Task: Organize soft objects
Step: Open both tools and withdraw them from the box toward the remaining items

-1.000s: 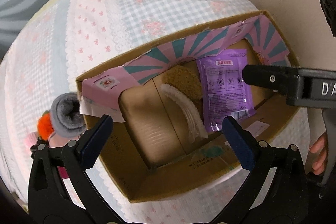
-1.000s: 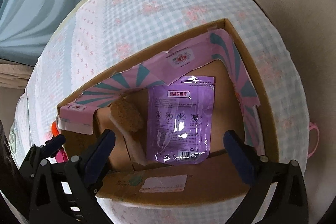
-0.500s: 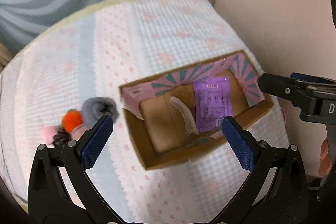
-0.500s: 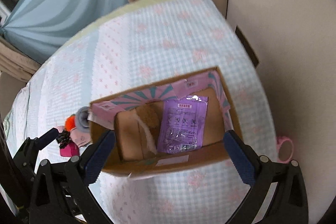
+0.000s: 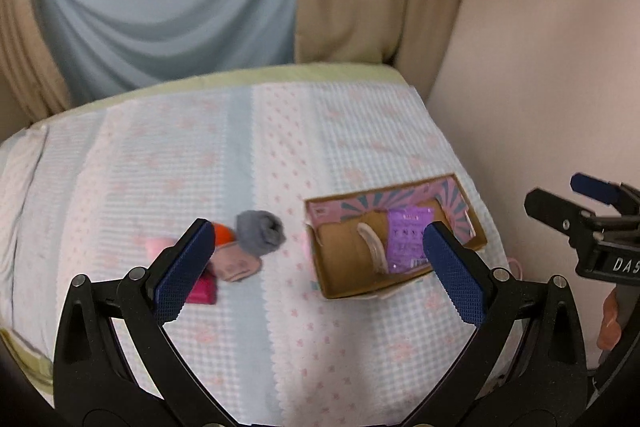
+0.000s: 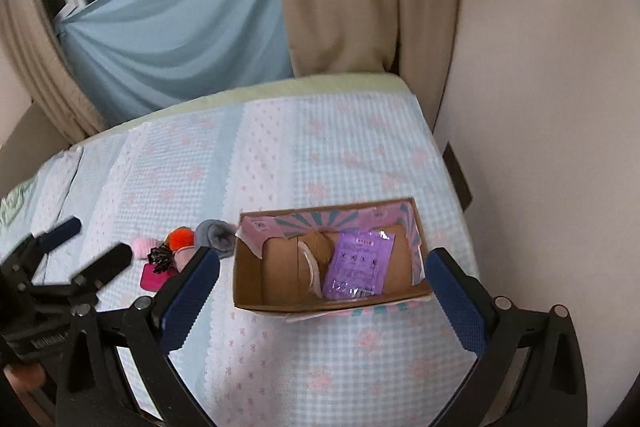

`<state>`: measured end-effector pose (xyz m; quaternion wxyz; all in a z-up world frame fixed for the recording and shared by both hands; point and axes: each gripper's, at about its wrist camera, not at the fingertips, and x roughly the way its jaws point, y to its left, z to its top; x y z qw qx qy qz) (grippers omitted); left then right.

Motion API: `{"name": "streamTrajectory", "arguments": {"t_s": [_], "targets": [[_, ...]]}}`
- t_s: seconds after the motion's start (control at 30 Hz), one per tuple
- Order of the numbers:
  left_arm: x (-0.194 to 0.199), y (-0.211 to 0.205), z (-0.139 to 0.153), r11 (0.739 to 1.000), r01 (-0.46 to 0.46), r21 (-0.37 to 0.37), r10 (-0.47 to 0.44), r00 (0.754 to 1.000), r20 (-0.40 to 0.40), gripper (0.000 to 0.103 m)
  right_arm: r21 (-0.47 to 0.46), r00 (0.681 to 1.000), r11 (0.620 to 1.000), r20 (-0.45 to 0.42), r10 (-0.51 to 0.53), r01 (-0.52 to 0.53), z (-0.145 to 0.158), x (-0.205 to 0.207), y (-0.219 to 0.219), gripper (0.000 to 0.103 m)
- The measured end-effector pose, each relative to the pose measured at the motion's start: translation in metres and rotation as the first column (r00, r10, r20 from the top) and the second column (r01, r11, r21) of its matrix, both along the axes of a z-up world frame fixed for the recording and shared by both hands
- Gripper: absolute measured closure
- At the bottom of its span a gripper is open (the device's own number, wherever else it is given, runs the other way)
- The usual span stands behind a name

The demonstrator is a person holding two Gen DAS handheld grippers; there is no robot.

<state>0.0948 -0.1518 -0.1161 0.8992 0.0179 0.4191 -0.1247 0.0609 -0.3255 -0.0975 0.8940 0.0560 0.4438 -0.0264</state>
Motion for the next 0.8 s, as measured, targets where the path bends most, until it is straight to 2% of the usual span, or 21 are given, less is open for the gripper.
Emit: {"name": "streamTrajectory", "arguments": {"t_s": [0.1, 0.3, 0.6, 0.8], "targets": [[-0.009, 0.025, 0.018, 0.999, -0.027, -0.04, 0.028, 0.999, 0.025, 0.0, 0.0, 0.999, 1.0, 0.033, 0.013, -0.013, 0.015, -0.009, 0.016, 0.0], [-0.023, 0.078, 0.039, 0.996, -0.074, -0.049, 0.077, 0.995, 0.063, 0.0, -0.011, 0.996, 1.0, 0.083, 0.027, -0.026, 0.032, -0.021, 0.052, 0.0], [-0.021, 0.153, 0.036, 0.993, -0.102, -0.053, 0.106, 0.992, 0.072, 0.0, 0.026, 0.995, 0.999, 0.095, 0.018, -0.02, 0.033, -0.016, 0.101, 0.0], [-0.008, 0.209, 0.028, 0.991, -0.123, -0.057, 0.125, 0.991, 0.048, 0.0, 0.041, 0.996, 0.999, 0.089, 0.026, -0.03, 0.029, 0.0, 0.146, 0.0]]}}
